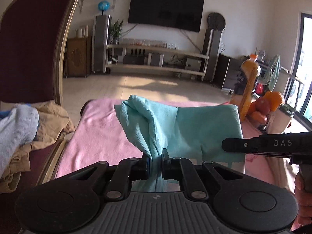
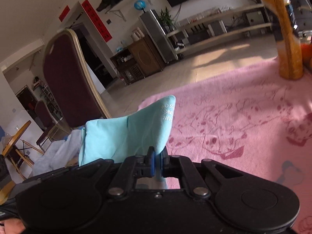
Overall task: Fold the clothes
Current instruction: 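Lift the folded shirt with the left tool and carry it toward the black table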
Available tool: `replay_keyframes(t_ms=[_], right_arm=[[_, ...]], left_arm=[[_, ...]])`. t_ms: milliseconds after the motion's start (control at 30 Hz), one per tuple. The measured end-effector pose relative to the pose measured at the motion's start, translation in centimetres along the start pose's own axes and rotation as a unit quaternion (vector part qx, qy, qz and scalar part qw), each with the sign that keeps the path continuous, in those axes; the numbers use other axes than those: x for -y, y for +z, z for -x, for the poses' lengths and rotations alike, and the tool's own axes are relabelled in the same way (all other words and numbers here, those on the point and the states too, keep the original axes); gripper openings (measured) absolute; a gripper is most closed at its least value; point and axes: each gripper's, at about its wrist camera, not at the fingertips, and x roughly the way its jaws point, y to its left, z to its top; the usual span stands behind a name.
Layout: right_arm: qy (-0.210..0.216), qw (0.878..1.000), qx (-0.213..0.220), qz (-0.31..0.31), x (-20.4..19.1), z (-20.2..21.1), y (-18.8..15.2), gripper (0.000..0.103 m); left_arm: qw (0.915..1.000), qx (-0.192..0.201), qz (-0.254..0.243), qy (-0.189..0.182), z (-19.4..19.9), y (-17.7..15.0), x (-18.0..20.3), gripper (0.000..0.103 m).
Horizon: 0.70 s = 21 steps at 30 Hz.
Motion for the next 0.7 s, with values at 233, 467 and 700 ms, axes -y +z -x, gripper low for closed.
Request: replay_keyframes(t_ms=[233,467,700], right_arm=[[-0.057,0.993,0.101,0.022,1.3,14.4,2.2,0.005],[-0.155,0.976,0.152,0.020,6.9,25.3,3.6,0.005],[-0.212,0.967,0.140,-0.013,13.6,27.5,3.9,0.005]], left_arm=[[0.9929,0.073,-0.011,-0.093,3.5,2.1,10.4,0.009],[0.9799,0.066,-0.003,-0.189,1.4,1.3,22.0,0.009],[0.9763,0.015,0.005,-0.216,-3.5,-0.2,29.3,0.009]])
